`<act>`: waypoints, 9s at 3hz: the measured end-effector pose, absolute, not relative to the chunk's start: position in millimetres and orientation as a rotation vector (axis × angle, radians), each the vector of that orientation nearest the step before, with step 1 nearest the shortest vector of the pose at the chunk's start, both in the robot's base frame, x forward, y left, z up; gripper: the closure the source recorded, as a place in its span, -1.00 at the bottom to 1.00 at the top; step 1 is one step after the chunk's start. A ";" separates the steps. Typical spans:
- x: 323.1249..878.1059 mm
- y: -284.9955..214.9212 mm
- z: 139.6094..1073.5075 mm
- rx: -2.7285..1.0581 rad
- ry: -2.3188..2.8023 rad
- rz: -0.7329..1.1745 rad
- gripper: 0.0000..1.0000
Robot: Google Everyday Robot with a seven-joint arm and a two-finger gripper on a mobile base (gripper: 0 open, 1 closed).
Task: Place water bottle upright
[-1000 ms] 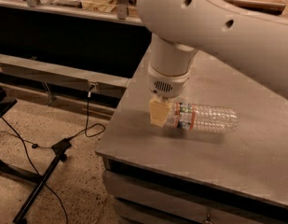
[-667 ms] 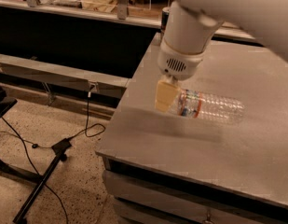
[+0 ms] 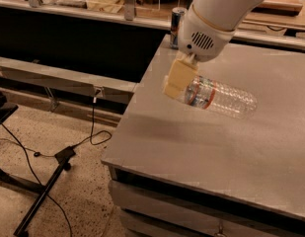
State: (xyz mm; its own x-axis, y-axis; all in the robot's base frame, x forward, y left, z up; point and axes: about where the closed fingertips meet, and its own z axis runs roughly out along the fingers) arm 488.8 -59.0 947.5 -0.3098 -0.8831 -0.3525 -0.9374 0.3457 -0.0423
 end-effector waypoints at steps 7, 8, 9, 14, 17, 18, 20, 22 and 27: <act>479.2 -43.4 988.8 -1.371 1.648 1.145 1.00; 479.4 -42.6 987.5 -1.378 1.650 1.141 1.00; 479.6 -37.7 983.3 -1.348 1.608 1.187 1.00; 479.5 -24.0 969.7 -1.219 1.454 1.319 1.00; 479.5 -23.9 970.2 -1.219 1.453 1.319 1.00; 479.5 -23.9 970.3 -1.219 1.453 1.319 1.00; 496.1 -22.9 1066.8 -1.174 1.226 1.356 1.00; 505.5 -34.2 1111.9 -1.084 1.163 1.282 1.00; 481.7 -58.6 1021.2 -0.844 1.165 1.346 0.70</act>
Offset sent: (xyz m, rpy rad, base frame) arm -0.0230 0.0292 0.0369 0.8100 0.1251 0.4853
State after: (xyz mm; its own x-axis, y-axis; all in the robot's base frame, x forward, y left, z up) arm 481.7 -58.6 1021.2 -0.1342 0.2774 -0.9513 -0.9813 0.0964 0.1665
